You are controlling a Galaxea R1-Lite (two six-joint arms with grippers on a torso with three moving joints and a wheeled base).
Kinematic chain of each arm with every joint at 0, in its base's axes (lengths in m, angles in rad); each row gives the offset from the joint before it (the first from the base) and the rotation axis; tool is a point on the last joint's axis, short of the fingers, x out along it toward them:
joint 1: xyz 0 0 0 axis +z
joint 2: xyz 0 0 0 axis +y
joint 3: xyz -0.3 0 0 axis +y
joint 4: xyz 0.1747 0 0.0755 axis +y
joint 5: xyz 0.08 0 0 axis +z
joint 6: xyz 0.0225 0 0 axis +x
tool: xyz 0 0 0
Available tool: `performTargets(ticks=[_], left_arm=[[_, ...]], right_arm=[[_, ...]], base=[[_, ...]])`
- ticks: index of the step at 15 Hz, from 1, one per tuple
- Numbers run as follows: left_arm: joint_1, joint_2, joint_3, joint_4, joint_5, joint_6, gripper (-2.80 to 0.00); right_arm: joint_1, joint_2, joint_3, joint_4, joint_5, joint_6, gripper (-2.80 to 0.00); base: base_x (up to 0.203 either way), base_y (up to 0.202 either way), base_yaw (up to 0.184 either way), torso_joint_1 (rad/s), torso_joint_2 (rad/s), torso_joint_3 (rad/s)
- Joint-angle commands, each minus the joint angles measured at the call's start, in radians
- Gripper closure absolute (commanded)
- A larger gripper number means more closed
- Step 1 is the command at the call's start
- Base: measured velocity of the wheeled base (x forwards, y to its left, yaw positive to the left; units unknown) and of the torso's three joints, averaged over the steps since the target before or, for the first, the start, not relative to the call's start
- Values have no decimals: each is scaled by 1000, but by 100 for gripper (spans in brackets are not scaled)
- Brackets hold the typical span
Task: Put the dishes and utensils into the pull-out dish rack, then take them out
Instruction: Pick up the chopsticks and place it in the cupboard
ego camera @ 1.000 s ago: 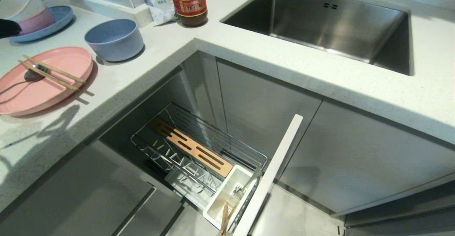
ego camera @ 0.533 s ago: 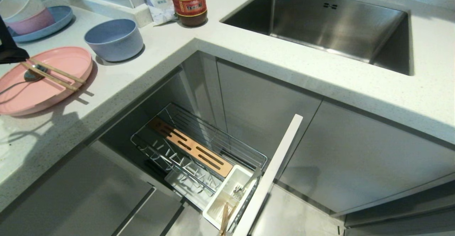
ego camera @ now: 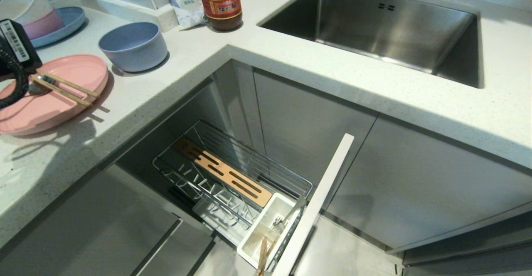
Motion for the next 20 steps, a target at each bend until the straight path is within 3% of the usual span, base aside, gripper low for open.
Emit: performTargets(ticks=[1, 6, 20], left_arm=[[8, 17, -1, 4, 6, -2, -280], [64, 52, -22, 4, 0, 0, -280], [102, 165, -44, 54, -5, -25, -280]], right_arm=[[1, -4, 2, -1, 0, 0, 0], [1, -4, 2, -1, 0, 0, 0], [1, -4, 2, -1, 0, 0, 0]], base=[[0, 0, 0, 0, 0, 0], [0, 0, 0, 0, 0, 0], [0, 0, 0, 0, 0, 0]])
